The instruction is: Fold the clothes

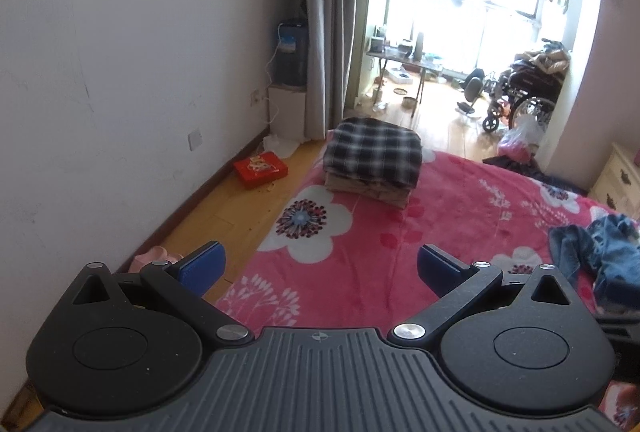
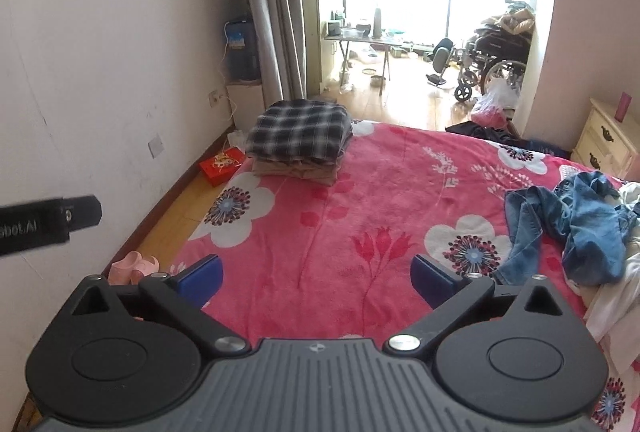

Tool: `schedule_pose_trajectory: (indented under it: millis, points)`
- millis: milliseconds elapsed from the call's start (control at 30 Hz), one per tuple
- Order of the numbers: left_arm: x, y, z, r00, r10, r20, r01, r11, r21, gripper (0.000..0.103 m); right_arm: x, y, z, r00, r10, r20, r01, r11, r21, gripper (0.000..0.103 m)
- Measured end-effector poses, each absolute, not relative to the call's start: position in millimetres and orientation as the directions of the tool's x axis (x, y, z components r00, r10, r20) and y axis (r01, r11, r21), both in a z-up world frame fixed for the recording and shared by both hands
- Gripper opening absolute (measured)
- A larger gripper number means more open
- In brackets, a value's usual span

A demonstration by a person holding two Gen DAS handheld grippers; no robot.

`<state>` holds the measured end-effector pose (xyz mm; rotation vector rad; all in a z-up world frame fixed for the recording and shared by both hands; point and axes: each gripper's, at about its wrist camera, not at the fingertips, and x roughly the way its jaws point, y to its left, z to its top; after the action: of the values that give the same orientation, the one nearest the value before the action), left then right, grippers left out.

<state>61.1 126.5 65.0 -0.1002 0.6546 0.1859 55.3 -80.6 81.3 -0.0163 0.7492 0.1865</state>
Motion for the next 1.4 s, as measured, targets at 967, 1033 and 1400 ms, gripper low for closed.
schedule_pose_trajectory:
  millis: [967,1033,1400]
  points:
    - [52,136,64,0.732,0.218,-0.645,-0.265,0.964,0.024,0.103,46,-57,95,0.71,0.112,-0.696,-0.145,0.989,0.011,0.103]
    - [51,136,64,0.734,0.223,-0.642,-0.265,0.964,0.032,0.103,45,-57,96,0.711,0.111,-0.694,-0.144,0.989,0.01,0.103]
    - [48,133,62,0.733,0.24,-0.636,-0.267,0.962,0.055,0.103,38,-58,92,0.716,0.096,-0.692,-0.138,0.99,-0.005,0.103]
